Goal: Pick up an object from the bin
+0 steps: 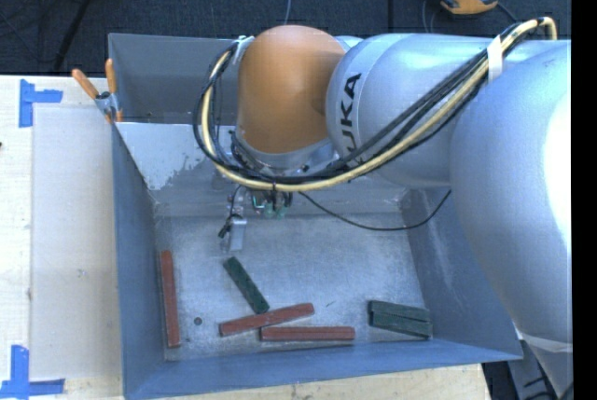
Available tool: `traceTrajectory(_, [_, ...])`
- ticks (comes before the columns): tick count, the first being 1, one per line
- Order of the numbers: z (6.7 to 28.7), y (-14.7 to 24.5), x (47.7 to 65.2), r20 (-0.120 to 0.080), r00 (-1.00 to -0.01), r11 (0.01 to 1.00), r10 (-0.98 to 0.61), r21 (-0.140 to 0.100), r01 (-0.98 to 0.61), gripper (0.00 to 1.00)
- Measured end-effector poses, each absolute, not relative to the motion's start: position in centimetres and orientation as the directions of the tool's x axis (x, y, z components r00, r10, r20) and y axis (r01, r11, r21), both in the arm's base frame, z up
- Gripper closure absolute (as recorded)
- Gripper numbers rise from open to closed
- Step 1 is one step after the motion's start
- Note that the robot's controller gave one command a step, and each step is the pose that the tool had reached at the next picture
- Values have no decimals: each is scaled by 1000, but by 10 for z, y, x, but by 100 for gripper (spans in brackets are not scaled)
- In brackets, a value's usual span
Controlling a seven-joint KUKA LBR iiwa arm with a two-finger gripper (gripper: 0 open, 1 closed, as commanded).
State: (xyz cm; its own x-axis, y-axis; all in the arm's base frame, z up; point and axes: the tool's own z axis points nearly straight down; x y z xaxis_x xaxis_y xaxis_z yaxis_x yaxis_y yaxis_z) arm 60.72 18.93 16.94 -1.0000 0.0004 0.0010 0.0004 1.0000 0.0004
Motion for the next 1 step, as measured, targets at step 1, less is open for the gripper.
traceTrajectory(1, [133, 176, 588, -3, -996, 996, -92, 1, -92, 0])
